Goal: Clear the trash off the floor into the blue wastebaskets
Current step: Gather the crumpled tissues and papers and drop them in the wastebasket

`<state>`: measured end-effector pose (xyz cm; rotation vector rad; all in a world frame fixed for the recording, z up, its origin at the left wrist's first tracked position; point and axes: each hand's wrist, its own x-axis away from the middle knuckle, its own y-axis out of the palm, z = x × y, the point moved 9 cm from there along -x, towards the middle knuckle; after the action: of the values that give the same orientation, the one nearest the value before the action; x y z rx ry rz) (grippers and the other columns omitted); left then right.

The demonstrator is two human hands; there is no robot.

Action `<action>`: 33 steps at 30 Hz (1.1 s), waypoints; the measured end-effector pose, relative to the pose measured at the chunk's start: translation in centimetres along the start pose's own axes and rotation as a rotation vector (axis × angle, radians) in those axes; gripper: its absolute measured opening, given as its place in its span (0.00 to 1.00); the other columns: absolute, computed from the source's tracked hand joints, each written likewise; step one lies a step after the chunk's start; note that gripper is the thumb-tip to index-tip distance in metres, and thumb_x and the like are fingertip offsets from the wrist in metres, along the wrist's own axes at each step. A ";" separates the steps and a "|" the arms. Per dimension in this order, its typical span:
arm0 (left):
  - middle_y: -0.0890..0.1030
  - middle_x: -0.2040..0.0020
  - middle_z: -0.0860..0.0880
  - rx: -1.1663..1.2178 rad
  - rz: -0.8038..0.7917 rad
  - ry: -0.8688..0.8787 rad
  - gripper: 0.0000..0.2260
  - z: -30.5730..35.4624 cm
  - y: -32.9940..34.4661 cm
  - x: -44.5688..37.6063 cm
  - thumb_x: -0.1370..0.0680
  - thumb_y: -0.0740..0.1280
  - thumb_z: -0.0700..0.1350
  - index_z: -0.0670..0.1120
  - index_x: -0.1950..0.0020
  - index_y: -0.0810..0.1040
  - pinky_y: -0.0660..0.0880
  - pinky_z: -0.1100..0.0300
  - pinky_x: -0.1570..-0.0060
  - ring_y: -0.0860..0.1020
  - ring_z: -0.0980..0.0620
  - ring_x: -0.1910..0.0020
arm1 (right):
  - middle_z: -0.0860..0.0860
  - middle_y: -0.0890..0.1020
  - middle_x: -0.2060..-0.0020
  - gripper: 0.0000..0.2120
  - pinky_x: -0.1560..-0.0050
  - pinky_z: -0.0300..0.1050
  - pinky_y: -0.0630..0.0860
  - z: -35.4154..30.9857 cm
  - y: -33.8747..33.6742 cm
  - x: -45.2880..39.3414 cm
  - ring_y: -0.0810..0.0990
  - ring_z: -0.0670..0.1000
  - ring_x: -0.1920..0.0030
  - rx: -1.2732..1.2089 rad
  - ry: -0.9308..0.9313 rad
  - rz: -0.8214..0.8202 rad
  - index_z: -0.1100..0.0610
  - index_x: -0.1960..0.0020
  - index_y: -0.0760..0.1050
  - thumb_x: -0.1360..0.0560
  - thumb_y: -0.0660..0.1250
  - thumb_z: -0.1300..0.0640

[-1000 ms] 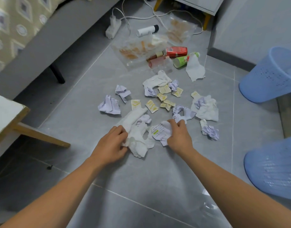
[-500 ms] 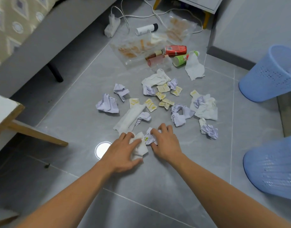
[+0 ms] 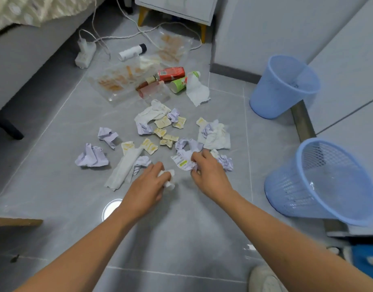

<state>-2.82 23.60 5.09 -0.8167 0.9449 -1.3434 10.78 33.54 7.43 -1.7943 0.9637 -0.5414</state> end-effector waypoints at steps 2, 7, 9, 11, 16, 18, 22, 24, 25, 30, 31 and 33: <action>0.72 0.48 0.50 0.018 0.047 0.093 0.10 3.9 -1.7 -3.6 0.25 0.67 0.36 0.48 0.49 0.74 0.74 0.51 0.65 0.71 0.46 0.50 | 0.52 0.70 0.55 0.07 0.64 0.51 0.72 2.1 -5.4 0.0 0.73 0.57 0.61 0.016 0.040 0.089 0.55 0.50 0.72 0.27 0.66 0.60; 0.73 0.52 0.49 0.143 0.086 0.348 0.07 17.6 -4.0 -12.2 0.24 0.60 0.40 0.47 0.49 0.74 0.70 0.50 0.61 0.71 0.44 0.52 | 0.51 0.71 0.55 0.07 0.64 0.50 0.69 11.6 -20.0 3.5 0.74 0.57 0.60 0.137 0.282 0.312 0.53 0.52 0.71 0.28 0.67 0.59; 0.72 0.53 0.47 0.192 0.092 0.447 0.08 24.2 -3.8 -14.9 0.26 0.57 0.42 0.46 0.51 0.74 0.67 0.52 0.59 0.70 0.44 0.53 | 0.53 0.73 0.54 0.07 0.63 0.51 0.70 16.3 -24.6 6.3 0.76 0.60 0.57 0.170 0.405 0.387 0.54 0.50 0.73 0.27 0.68 0.60; 0.73 0.54 0.45 0.220 0.100 0.527 0.08 30.6 -2.9 -17.1 0.27 0.56 0.44 0.45 0.52 0.72 0.61 0.55 0.60 0.68 0.45 0.54 | 0.54 0.73 0.54 0.07 0.62 0.49 0.66 21.1 -27.6 9.5 0.76 0.61 0.56 0.186 0.525 0.422 0.55 0.49 0.74 0.27 0.68 0.60; 0.75 0.49 0.43 0.129 -0.063 0.557 0.10 41.1 4.3 -21.0 0.24 0.58 0.50 0.46 0.49 0.73 0.60 0.51 0.56 0.71 0.42 0.48 | 0.53 0.72 0.55 0.06 0.59 0.46 0.64 30.1 -28.0 14.9 0.76 0.59 0.57 0.151 0.763 0.301 0.51 0.52 0.70 0.25 0.68 0.55; 0.74 0.41 0.43 -0.002 -0.245 0.501 0.15 42.2 7.8 -21.6 0.24 0.61 0.52 0.48 0.40 0.75 0.66 0.47 0.45 0.70 0.41 0.40 | 0.53 0.70 0.54 0.08 0.58 0.46 0.65 32.0 -26.6 15.7 0.76 0.59 0.56 0.127 0.787 0.217 0.51 0.53 0.69 0.26 0.69 0.55; 0.74 0.38 0.44 -0.197 -0.406 0.437 0.22 41.6 10.7 -21.3 0.24 0.61 0.59 0.53 0.33 0.76 0.65 0.43 0.38 0.69 0.42 0.36 | 0.51 0.69 0.45 0.21 0.44 0.51 0.74 33.4 -24.1 16.2 0.73 0.56 0.42 0.082 0.834 0.028 0.47 0.44 0.72 0.33 0.74 0.44; 0.75 0.41 0.45 -0.198 -0.363 0.434 0.20 40.8 10.3 -21.0 0.25 0.61 0.59 0.54 0.36 0.77 0.66 0.45 0.41 0.70 0.43 0.38 | 0.49 0.70 0.42 0.25 0.38 0.53 0.71 32.8 -24.2 16.0 0.68 0.53 0.37 0.139 0.801 0.011 0.44 0.39 0.73 0.33 0.70 0.40; 0.75 0.42 0.46 -0.172 -0.309 0.446 0.19 40.5 9.7 -20.9 0.25 0.61 0.58 0.53 0.38 0.78 0.66 0.47 0.44 0.71 0.43 0.40 | 0.48 0.71 0.42 0.24 0.38 0.53 0.70 32.2 -24.7 15.8 0.67 0.53 0.37 0.167 0.767 0.047 0.44 0.38 0.73 0.33 0.67 0.40; 0.76 0.55 0.48 0.028 -0.018 0.570 0.09 37.7 3.6 -19.5 0.26 0.62 0.50 0.48 0.51 0.78 0.70 0.52 0.61 0.74 0.45 0.51 | 0.46 0.77 0.48 0.18 0.42 0.52 0.72 27.2 -27.0 11.7 0.74 0.53 0.45 0.166 0.598 0.266 0.48 0.46 0.79 0.32 0.60 0.44; 0.76 0.56 0.48 0.057 0.007 0.566 0.08 36.4 2.4 -19.2 0.25 0.63 0.50 0.48 0.52 0.78 0.71 0.51 0.62 0.74 0.45 0.53 | 0.46 0.78 0.51 0.16 0.44 0.53 0.73 25.7 -27.0 10.2 0.75 0.53 0.47 0.148 0.549 0.304 0.49 0.49 0.79 0.31 0.60 0.45; 0.76 0.57 0.48 0.085 0.069 0.521 0.07 32.8 -0.1 -18.6 0.26 0.64 0.48 0.47 0.52 0.78 0.72 0.51 0.64 0.74 0.45 0.55 | 0.47 0.77 0.56 0.13 0.48 0.55 0.75 21.9 -26.8 6.7 0.75 0.53 0.51 0.112 0.429 0.370 0.51 0.52 0.79 0.31 0.61 0.47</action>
<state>27.14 40.67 20.41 -0.3643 1.2934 -1.5572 40.36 45.49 22.38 -1.3773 1.4895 -0.7414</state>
